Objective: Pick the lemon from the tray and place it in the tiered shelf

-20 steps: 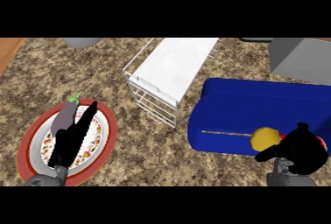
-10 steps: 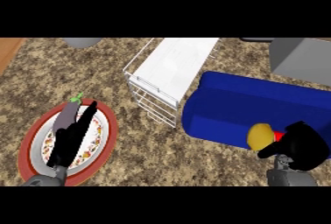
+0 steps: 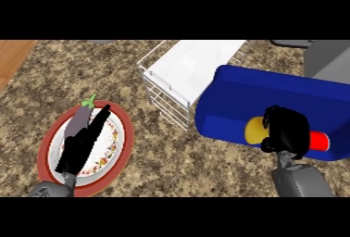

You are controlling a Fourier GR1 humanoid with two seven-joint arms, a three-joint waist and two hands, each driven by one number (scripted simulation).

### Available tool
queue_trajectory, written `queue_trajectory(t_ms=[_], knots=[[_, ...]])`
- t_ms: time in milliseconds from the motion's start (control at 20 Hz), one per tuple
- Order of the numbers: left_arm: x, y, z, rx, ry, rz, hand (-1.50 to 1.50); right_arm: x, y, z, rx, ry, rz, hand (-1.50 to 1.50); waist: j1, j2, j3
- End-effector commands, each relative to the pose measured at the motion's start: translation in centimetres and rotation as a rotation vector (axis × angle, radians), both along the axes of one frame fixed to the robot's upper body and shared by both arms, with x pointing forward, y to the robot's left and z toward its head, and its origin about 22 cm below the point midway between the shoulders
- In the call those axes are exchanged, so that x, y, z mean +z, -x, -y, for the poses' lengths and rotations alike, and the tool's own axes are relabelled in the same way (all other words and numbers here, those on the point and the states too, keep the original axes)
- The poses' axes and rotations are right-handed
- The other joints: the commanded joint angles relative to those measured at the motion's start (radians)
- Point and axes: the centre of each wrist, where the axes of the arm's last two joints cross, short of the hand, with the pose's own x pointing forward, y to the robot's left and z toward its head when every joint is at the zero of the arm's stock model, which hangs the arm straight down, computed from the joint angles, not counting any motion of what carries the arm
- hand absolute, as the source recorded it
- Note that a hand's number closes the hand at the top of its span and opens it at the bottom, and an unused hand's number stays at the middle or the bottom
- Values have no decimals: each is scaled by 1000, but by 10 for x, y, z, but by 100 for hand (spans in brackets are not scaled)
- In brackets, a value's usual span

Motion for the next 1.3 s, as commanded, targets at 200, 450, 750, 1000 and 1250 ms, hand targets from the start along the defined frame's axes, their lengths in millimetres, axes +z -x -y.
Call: queue_trajectory(t_ms=[200, 450, 750, 1000, 1250], knots=[[-10, 3, 9, 11, -5, -61, 0, 74, -28, 17, 764, -118, 26, 150, -27, 2, 7], [-2, 5, -6, 38, -12, -52, 0, 157, -57, 72, 921, -351, 222, 150, -37, -1, 7], [-7, 1, -18, 58, -20, -63, 0, 241, -95, 110, 972, -537, 271, 150, -47, 2, 3], [-6, -1, -17, 30, 1, -53, 0, 268, -141, 81, 919, -533, 268, 150, -30, 7, 3], [-10, 1, 4, 37, -9, -51, 0, 274, -166, 43, 885, -511, 302, 150, -38, 5, 3]])
